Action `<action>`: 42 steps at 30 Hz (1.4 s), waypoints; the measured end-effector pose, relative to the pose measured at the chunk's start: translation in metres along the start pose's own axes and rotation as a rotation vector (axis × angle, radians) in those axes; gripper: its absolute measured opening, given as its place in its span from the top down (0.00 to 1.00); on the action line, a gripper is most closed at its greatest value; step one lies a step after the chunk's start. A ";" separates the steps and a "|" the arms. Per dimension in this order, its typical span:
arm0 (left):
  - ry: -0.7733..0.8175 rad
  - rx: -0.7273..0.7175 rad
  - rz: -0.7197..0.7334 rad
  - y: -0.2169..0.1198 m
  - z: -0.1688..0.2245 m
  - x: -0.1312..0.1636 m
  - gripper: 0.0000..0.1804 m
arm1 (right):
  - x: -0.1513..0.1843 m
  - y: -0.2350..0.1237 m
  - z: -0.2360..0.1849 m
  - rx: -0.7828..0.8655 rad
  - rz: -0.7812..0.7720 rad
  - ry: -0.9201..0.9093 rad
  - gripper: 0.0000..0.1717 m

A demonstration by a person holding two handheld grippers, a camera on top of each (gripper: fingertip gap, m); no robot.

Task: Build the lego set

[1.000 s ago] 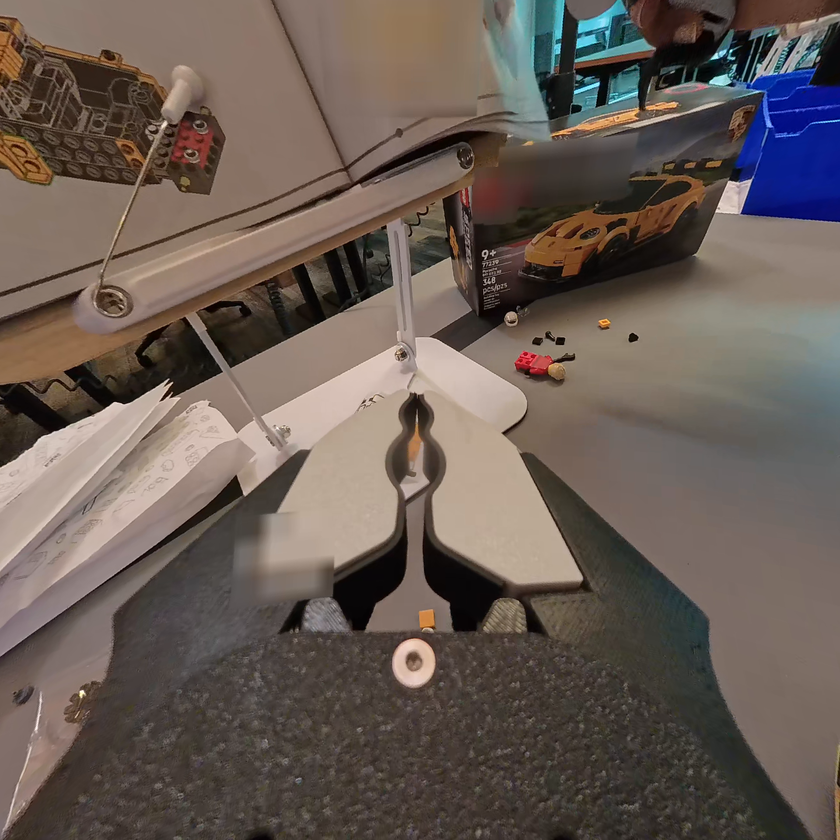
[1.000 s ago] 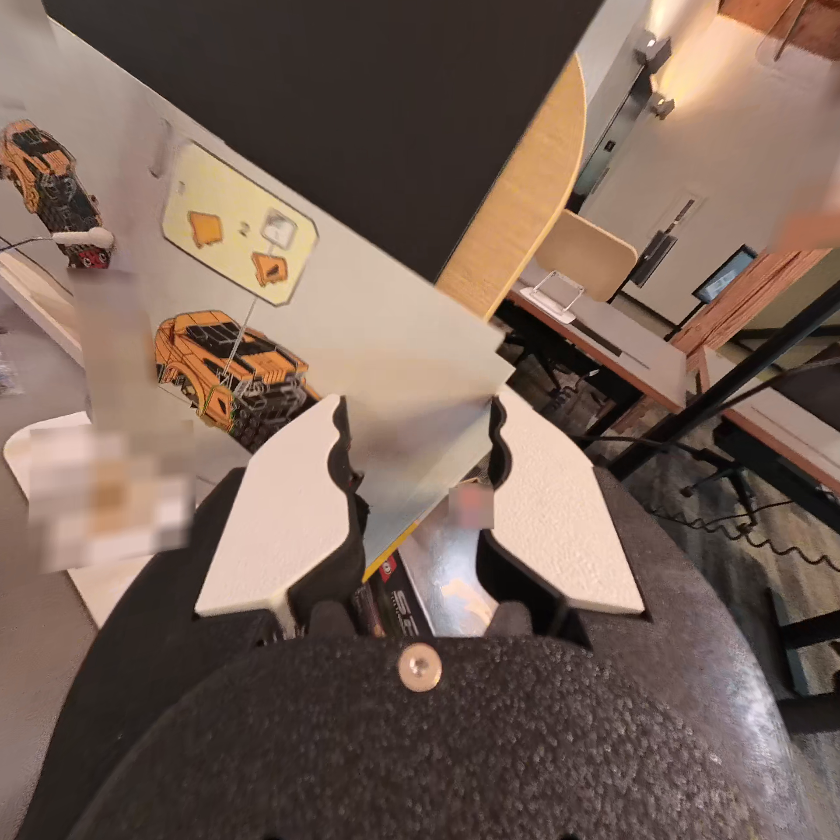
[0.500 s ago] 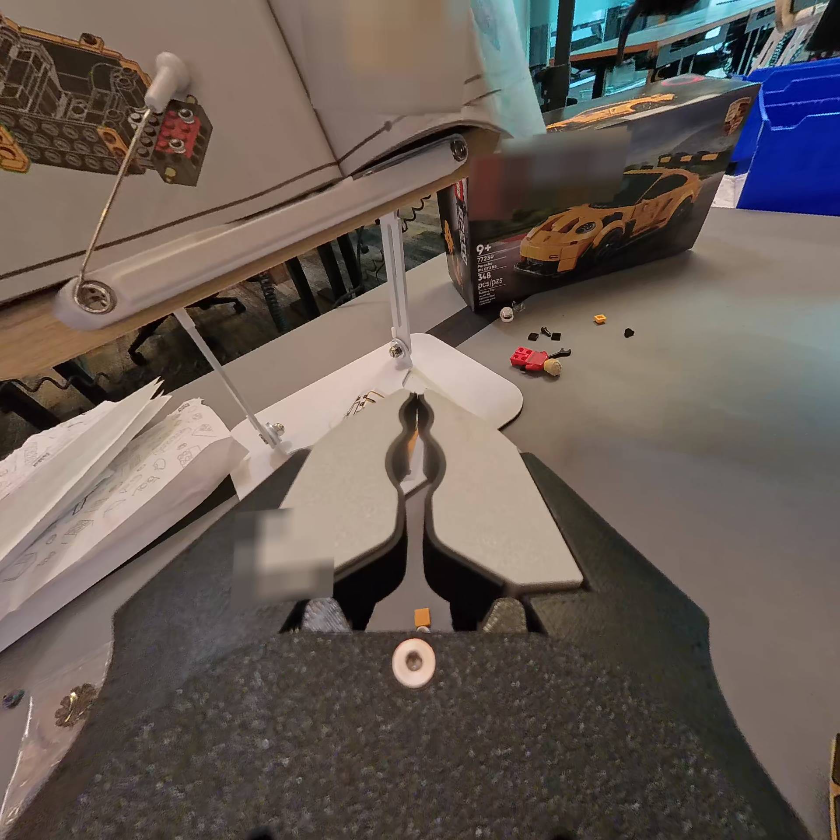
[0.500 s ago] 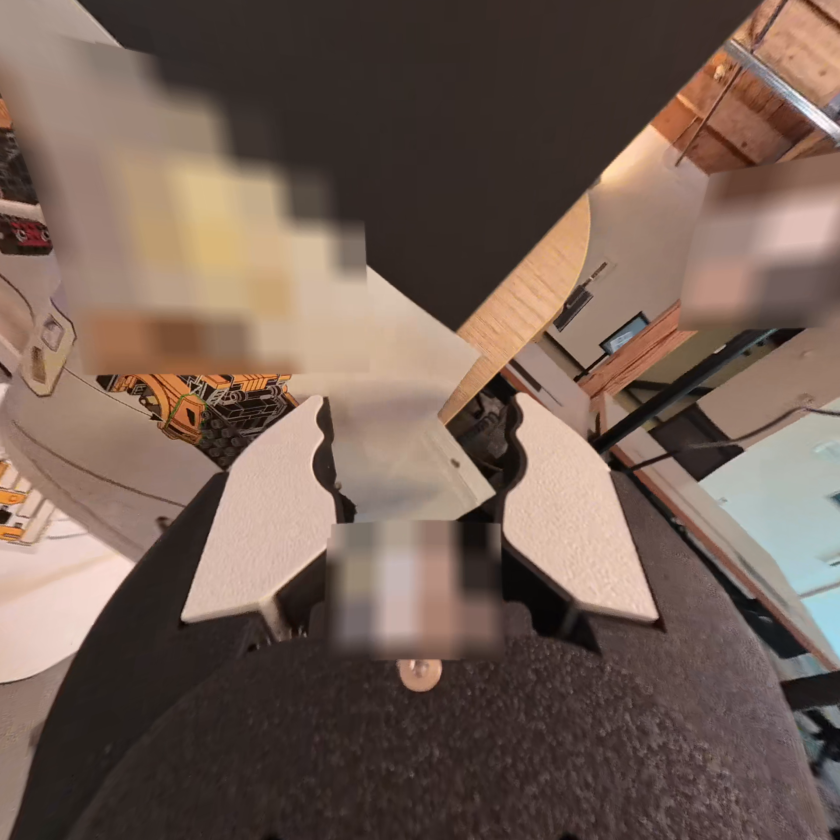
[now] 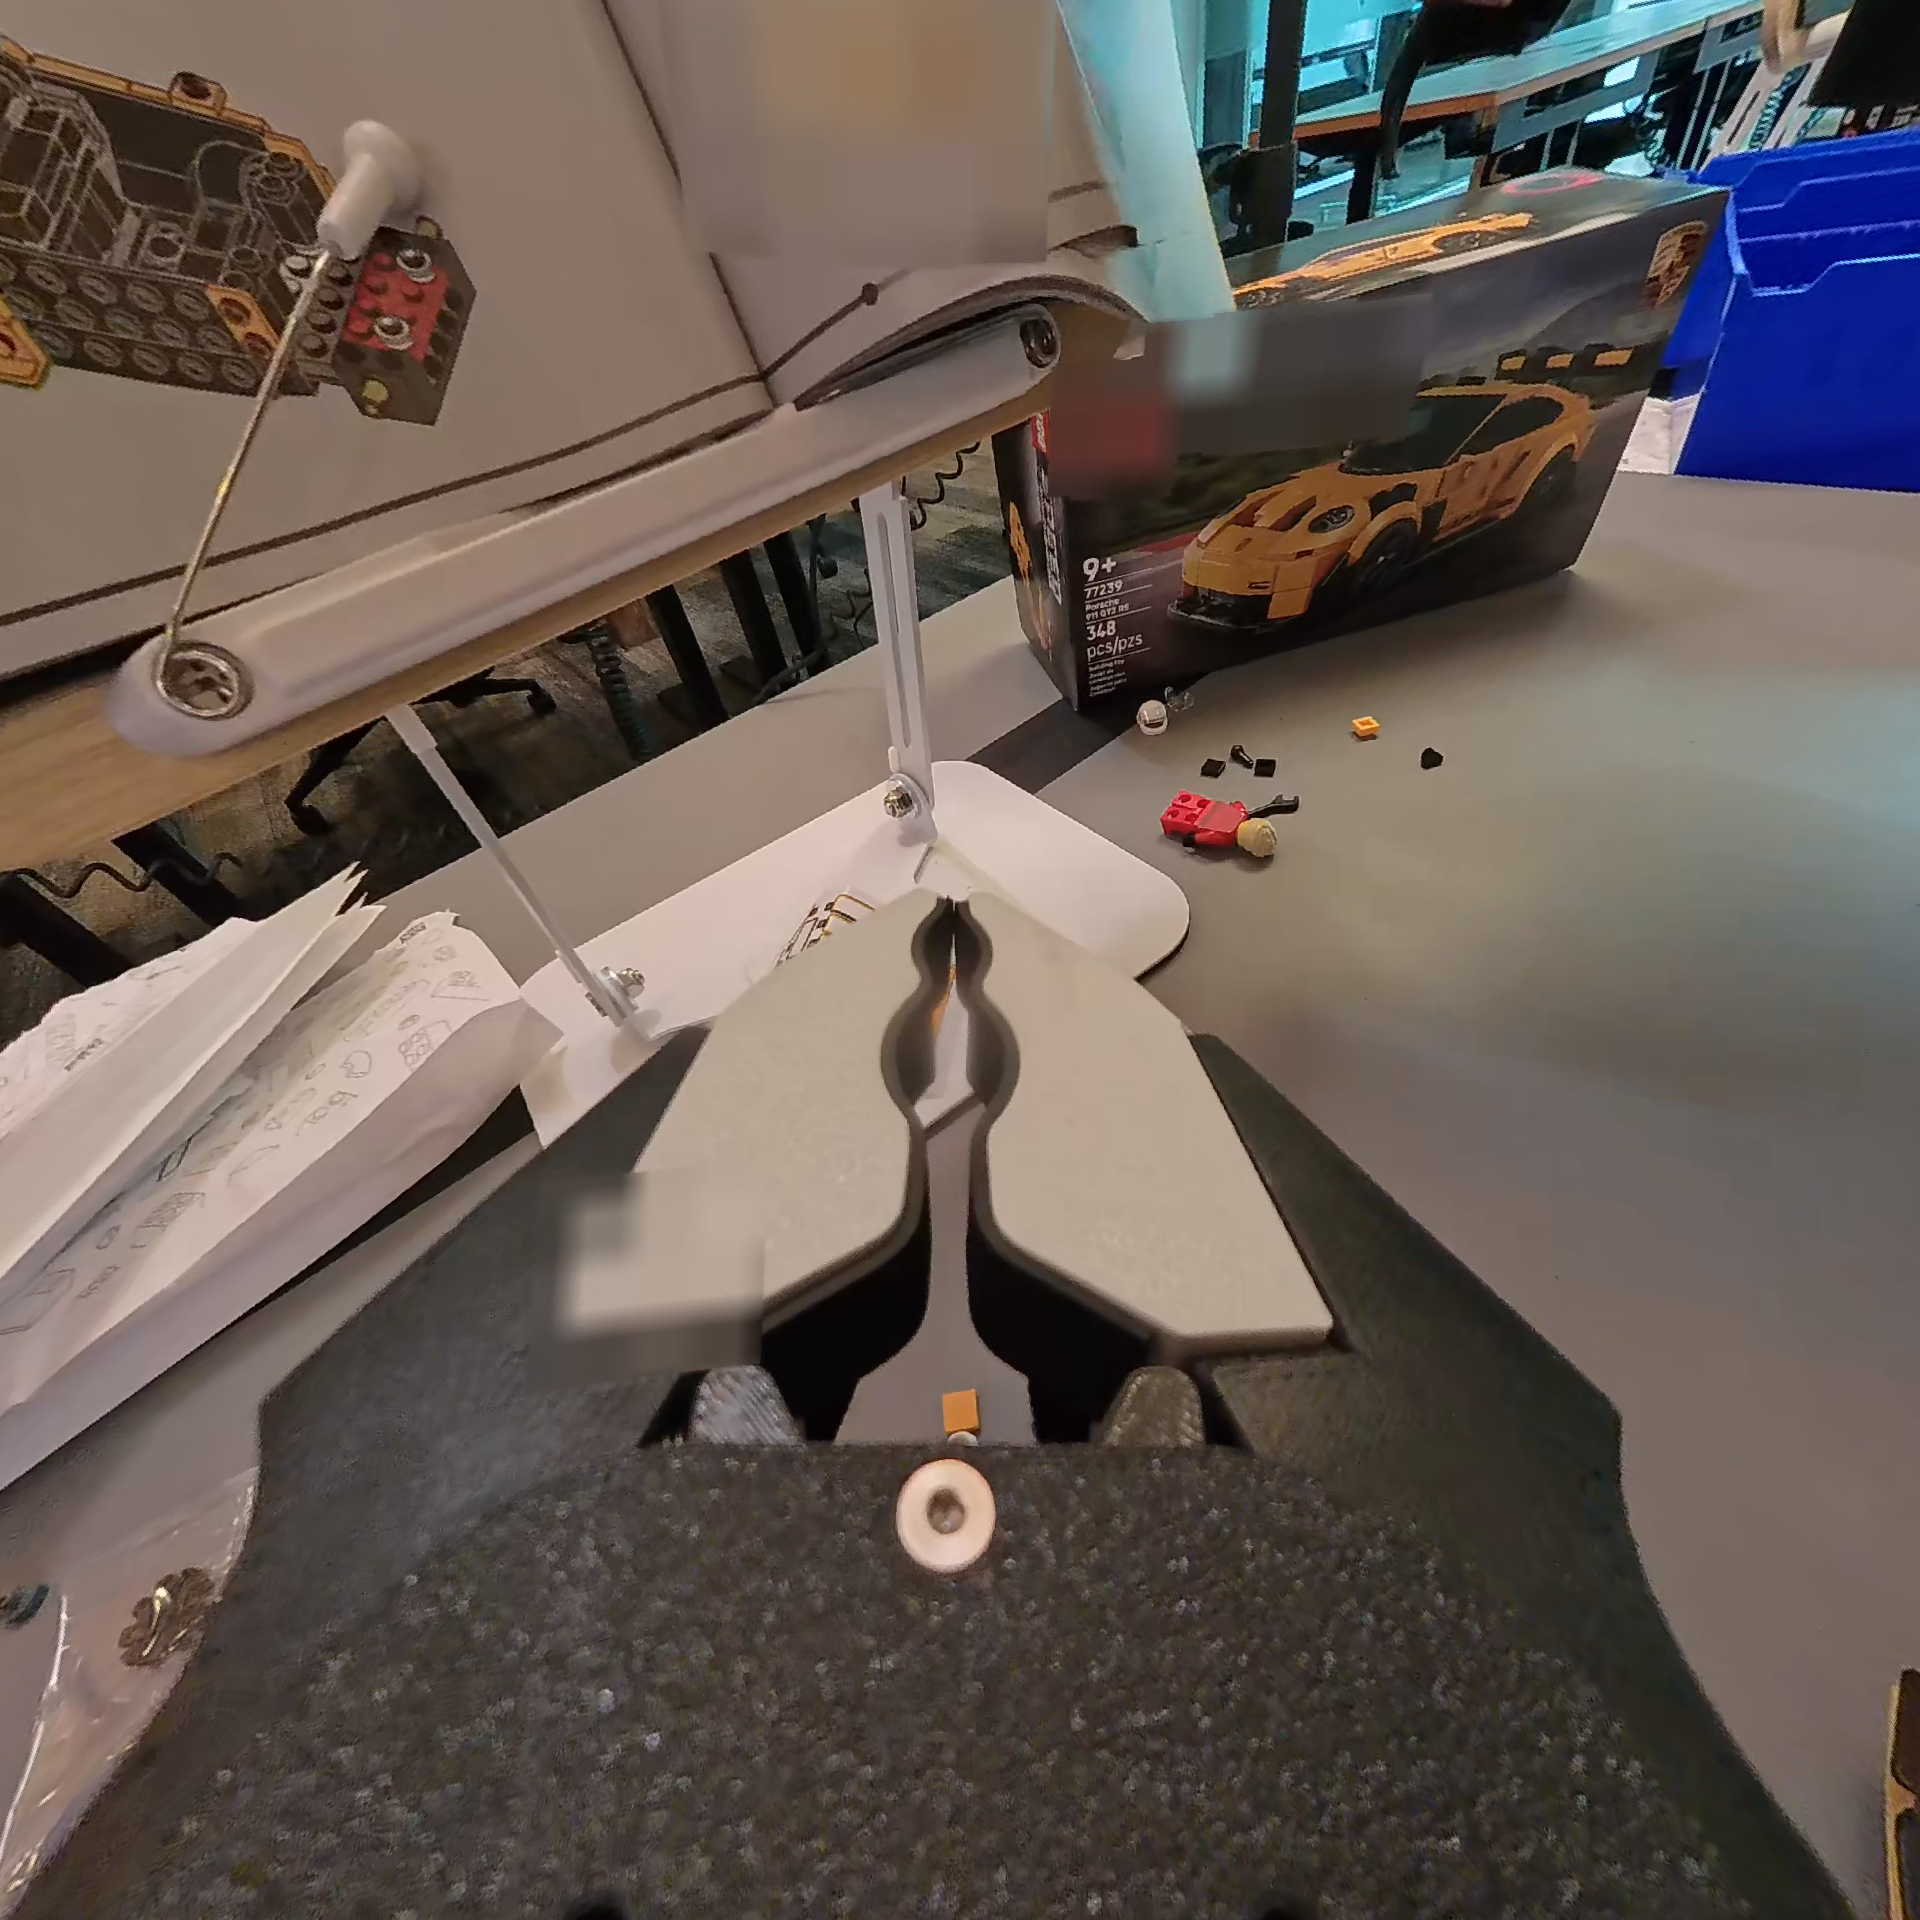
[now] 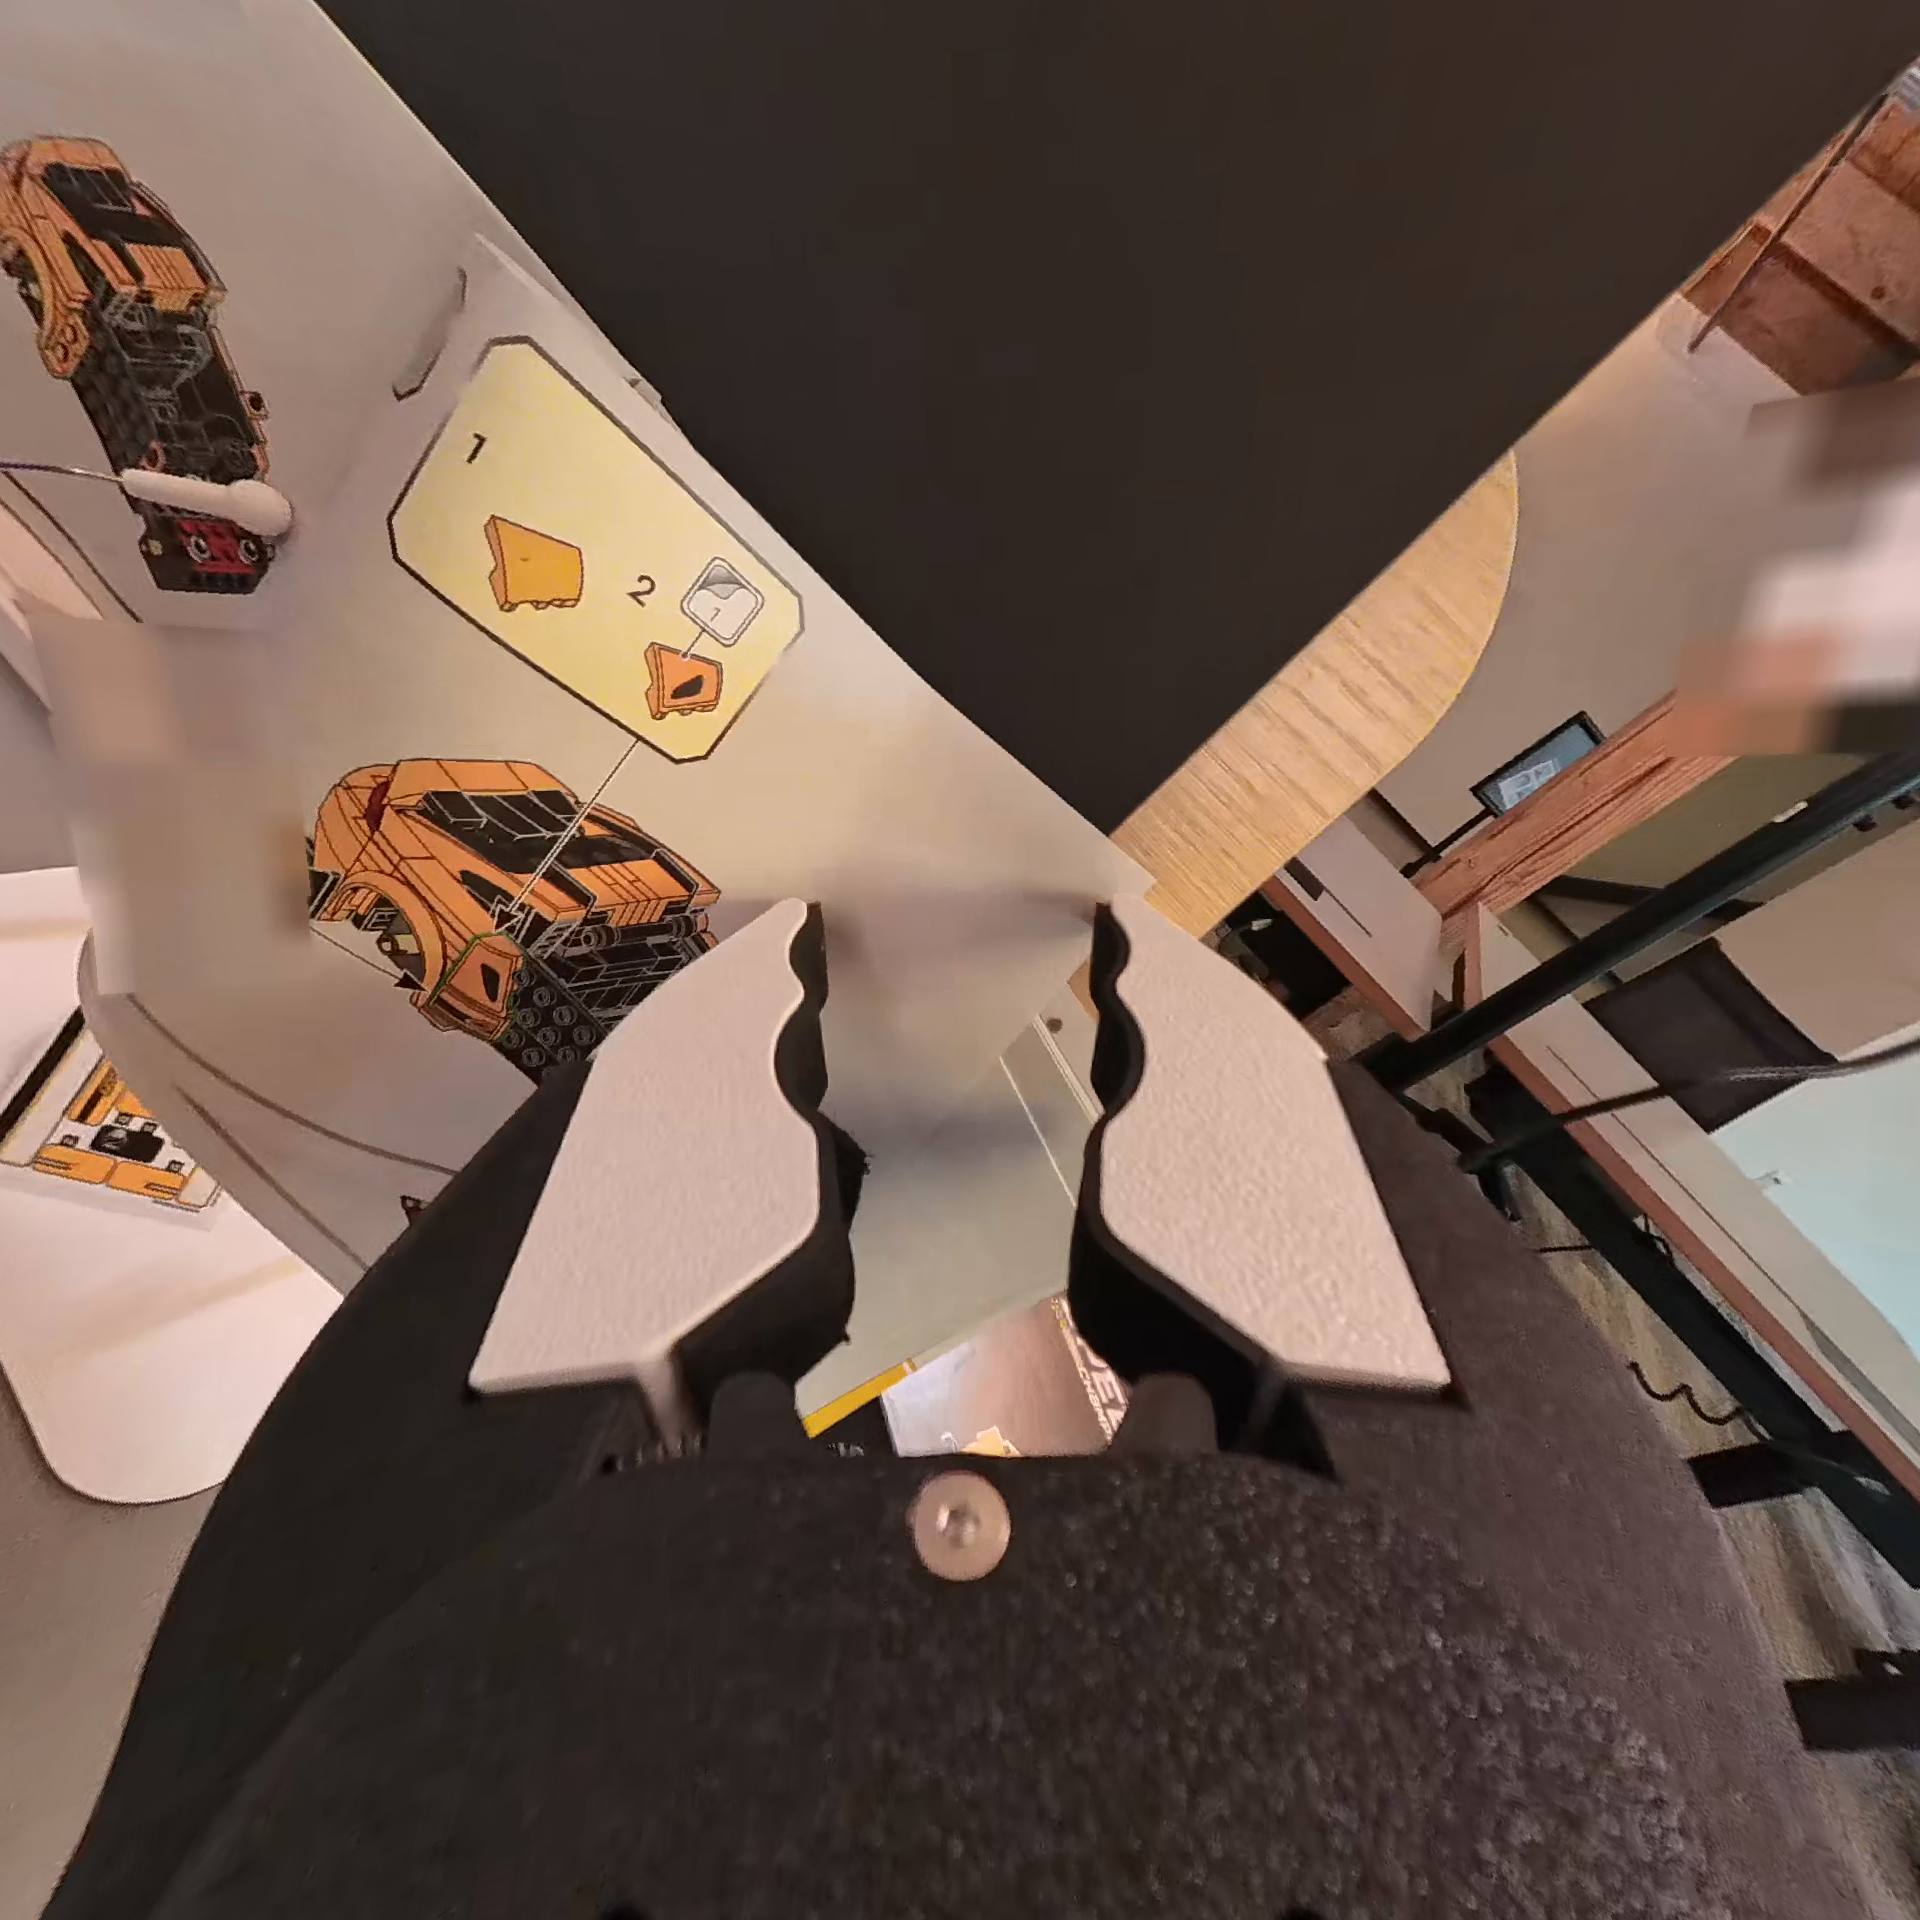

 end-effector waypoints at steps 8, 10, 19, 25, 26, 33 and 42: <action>0.002 0.003 0.001 0.000 0.001 0.000 1.00 | 0.000 0.002 0.002 0.069 -0.013 0.010 0.91; 0.003 0.004 0.002 0.000 0.002 -0.001 1.00 | -0.001 0.003 0.000 0.073 -0.021 0.013 0.94; 0.004 0.009 0.010 -0.001 0.003 -0.003 1.00 | -0.008 0.007 -0.008 0.107 -0.023 -0.050 0.72; 0.003 0.004 0.021 -0.003 0.002 -0.006 1.00 | -0.011 0.007 -0.015 0.121 0.004 -0.008 0.72; 0.000 0.004 0.023 -0.004 0.001 -0.006 1.00 | -0.013 0.005 -0.015 0.133 0.019 -0.011 0.72; -0.122 0.029 0.151 -0.005 -0.003 -0.051 0.86 | -0.022 0.005 -0.043 0.053 0.056 -0.028 0.70; -0.342 0.110 0.128 0.030 -0.044 -0.110 0.94 | -0.057 0.001 -0.080 -0.076 0.161 -0.048 0.69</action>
Point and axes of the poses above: each gripper's, where its closed fingertips meet, y out along the fingers, x out of its underside, z = x × y across the jaws, the point moved 10 cm from there along -y, back along the fingers, and after that the axes turned 1 degree about x, right-handed, at the moved point
